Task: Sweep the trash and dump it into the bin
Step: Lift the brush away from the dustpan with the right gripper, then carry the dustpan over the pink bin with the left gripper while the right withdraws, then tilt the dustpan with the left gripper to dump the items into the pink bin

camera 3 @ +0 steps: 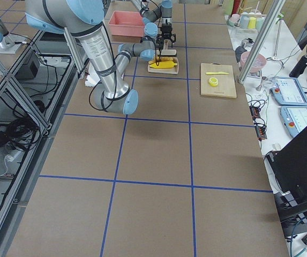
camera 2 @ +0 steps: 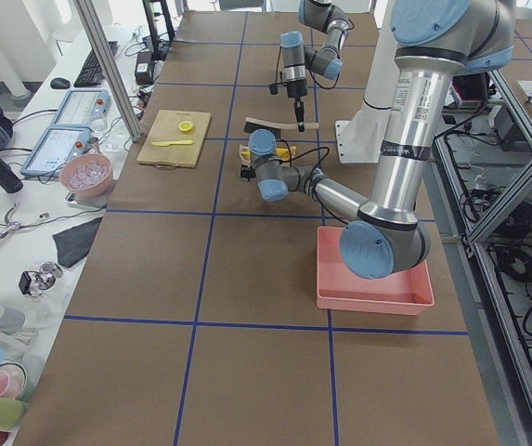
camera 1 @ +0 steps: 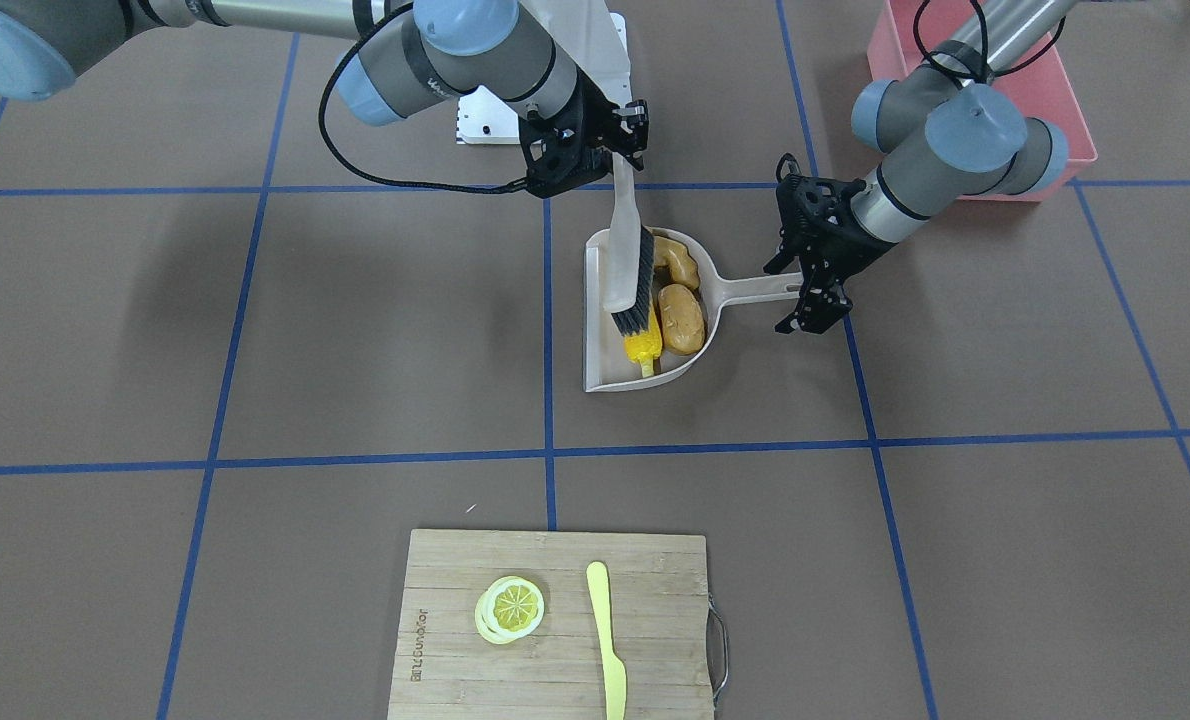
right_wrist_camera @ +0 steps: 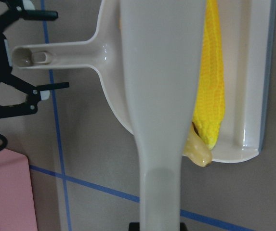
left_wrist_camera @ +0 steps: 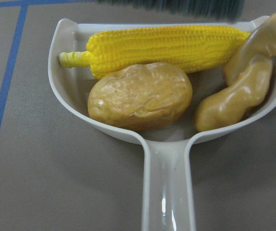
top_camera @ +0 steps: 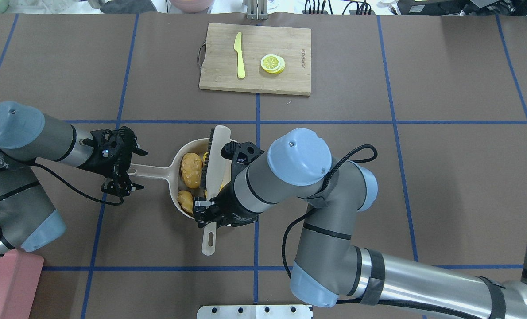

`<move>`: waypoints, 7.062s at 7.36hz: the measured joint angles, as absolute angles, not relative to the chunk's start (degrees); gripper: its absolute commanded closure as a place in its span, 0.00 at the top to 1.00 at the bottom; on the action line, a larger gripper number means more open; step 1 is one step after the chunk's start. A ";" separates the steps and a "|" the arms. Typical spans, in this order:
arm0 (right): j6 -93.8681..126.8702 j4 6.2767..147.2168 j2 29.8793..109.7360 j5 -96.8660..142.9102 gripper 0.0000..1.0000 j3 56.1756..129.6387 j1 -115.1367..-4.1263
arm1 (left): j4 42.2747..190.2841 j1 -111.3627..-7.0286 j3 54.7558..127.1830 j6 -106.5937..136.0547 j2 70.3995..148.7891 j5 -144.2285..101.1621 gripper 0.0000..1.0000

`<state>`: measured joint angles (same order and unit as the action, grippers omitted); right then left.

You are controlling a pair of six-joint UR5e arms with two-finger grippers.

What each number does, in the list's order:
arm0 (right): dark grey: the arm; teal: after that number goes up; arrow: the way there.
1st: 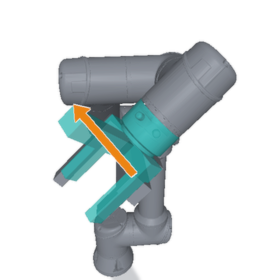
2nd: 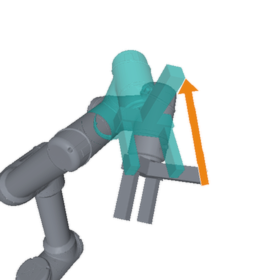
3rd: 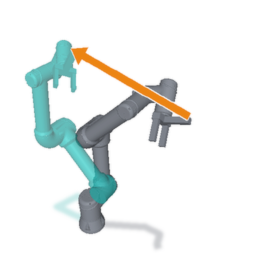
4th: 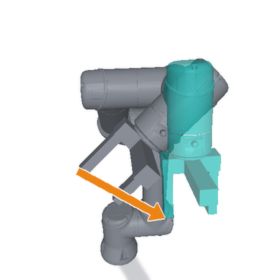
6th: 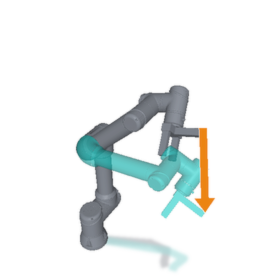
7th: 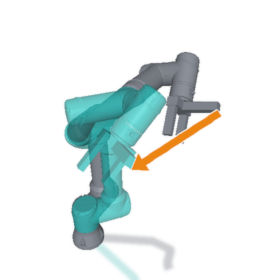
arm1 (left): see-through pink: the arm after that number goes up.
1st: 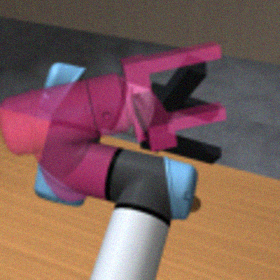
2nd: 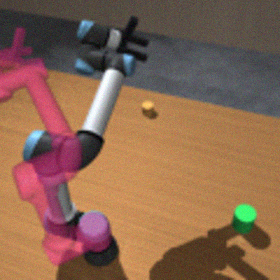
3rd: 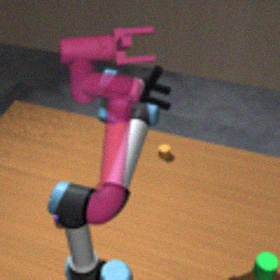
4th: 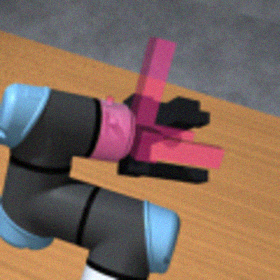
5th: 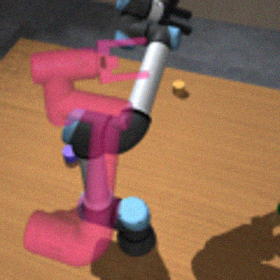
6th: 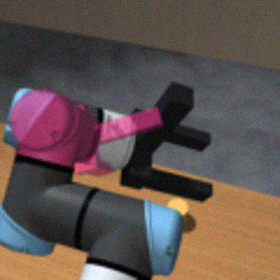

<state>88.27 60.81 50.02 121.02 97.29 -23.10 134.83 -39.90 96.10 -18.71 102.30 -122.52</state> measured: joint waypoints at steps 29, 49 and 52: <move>21.72 86.72 103.68 138.19 0.00 109.28 -59.48 | 182.54 -60.24 104.88 18.99 50.48 -123.31 0.20; 21.98 86.19 111.63 145.21 0.66 109.39 -54.39 | 184.68 -69.93 99.57 0.81 17.25 -152.48 0.11; 22.05 86.22 111.51 145.69 0.67 109.34 -54.26 | 177.31 -69.05 104.58 -1.99 15.50 -152.77 0.11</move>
